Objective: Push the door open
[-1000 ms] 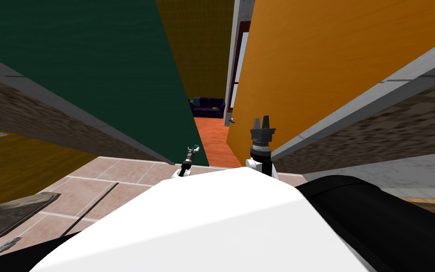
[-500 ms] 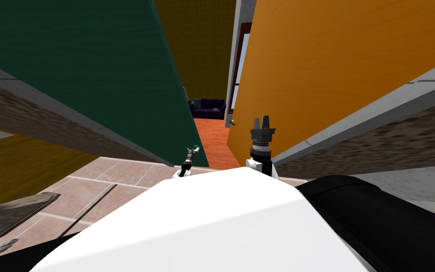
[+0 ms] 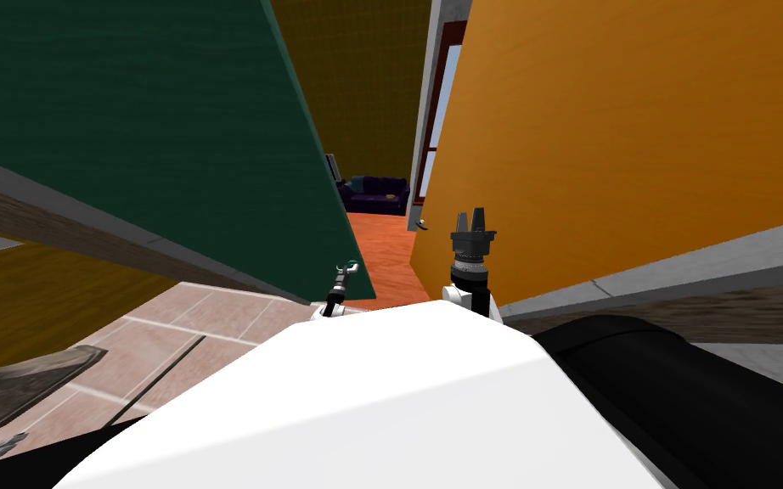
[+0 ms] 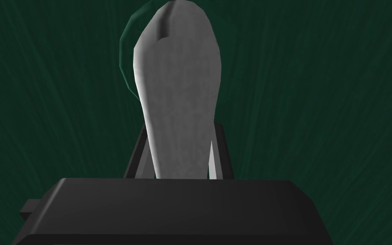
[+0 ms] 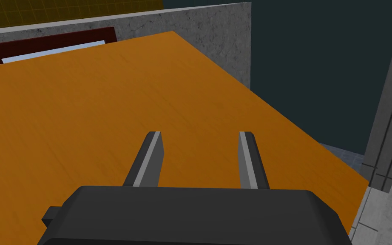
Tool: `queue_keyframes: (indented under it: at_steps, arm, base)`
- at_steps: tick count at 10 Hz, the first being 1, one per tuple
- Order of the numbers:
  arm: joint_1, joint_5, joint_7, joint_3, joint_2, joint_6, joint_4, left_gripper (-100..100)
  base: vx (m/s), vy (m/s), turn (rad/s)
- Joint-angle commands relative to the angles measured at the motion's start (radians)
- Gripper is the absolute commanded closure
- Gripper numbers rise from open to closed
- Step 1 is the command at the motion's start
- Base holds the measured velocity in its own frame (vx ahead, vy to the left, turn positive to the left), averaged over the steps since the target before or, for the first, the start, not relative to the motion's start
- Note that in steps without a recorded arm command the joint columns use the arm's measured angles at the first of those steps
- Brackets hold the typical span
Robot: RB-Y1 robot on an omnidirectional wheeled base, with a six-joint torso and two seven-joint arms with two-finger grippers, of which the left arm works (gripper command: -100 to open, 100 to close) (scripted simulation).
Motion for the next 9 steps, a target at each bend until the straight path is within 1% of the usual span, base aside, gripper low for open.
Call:
queue_keyframes:
  at_steps: [1, 2, 3, 4, 5, 6, 7, 9]
  arm:
    - [-0.014, 0.020, -0.027, 0.030, 0.006, -0.009, 0.008, 100]
    - [-0.016, 0.028, -0.040, 0.040, 0.002, -0.005, 0.009, 100]
    - [-0.016, 0.028, -0.040, 0.040, 0.002, -0.005, 0.009, 100]
    - [-0.019, 0.041, -0.061, 0.057, -0.005, 0.000, 0.010, 100]
    - [-0.019, 0.041, -0.061, 0.057, -0.005, 0.000, 0.010, 100]
    - [-0.022, 0.054, -0.081, 0.074, -0.013, 0.006, 0.011, 100]
    - [-0.023, 0.059, -0.088, 0.079, -0.016, 0.008, 0.012, 100]
    - [-0.027, 0.075, -0.115, 0.101, -0.029, 0.015, 0.013, 100]
  base:
    - [0.206, -0.066, 0.072]
    - [0.188, -0.082, 0.070]
    - [0.127, -0.055, 0.039]
    - [0.129, -0.070, 0.078]
    - [0.122, -0.049, 0.056]
    - [0.157, -0.048, 0.090]
    - [0.148, -0.069, 0.083]
    - [0.166, -0.103, 0.083]
